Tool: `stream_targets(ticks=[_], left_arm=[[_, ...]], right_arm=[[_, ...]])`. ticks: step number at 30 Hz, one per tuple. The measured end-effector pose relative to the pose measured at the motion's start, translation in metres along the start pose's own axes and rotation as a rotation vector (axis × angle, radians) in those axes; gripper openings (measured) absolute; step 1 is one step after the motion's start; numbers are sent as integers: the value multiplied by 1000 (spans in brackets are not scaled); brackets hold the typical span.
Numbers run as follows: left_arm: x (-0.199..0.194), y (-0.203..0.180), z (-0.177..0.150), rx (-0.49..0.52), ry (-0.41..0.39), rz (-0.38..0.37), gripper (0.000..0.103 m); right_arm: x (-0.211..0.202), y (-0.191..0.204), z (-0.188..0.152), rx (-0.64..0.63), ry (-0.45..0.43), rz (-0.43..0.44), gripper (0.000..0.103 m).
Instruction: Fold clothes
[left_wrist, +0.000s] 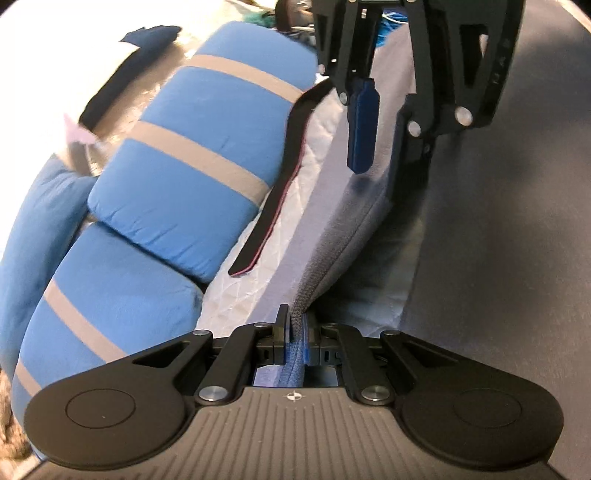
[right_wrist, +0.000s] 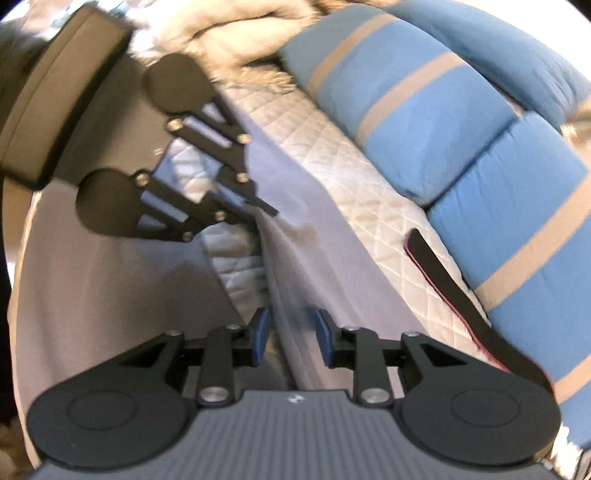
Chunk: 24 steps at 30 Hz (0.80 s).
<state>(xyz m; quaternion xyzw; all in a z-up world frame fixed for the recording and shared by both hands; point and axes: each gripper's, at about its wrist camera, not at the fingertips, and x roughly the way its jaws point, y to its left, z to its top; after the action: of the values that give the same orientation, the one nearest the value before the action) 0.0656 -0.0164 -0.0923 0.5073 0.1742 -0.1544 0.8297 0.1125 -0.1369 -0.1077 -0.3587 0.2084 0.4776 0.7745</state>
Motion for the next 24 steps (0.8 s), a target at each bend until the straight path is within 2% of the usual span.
stream_targets(ticks=[2, 4, 7, 11, 17, 20, 22, 24], left_arm=[[2, -3, 3, 23, -1, 14, 6], [2, -3, 5, 5, -1, 10, 6], [8, 1, 4, -16, 1, 3, 6], [7, 3, 4, -22, -2, 3, 6], [6, 0, 4, -18, -4, 6, 6], [7, 1, 4, -31, -1, -6, 6], [7, 1, 4, -34, 1, -14, 6], [7, -2, 4, -19, 5, -20, 6]], right_arm=[[1, -5, 0, 56, -8, 0, 45], [2, -9, 0, 65, 0, -5, 44], [4, -10, -2, 25, 16, -14, 43], [8, -9, -1, 1, 21, 16, 43], [21, -6, -2, 2, 60, -52, 43], [25, 0, -3, -29, 71, -82, 35], [27, 6, -4, -76, 75, -106, 12], [26, 13, -6, -144, 66, -144, 7]])
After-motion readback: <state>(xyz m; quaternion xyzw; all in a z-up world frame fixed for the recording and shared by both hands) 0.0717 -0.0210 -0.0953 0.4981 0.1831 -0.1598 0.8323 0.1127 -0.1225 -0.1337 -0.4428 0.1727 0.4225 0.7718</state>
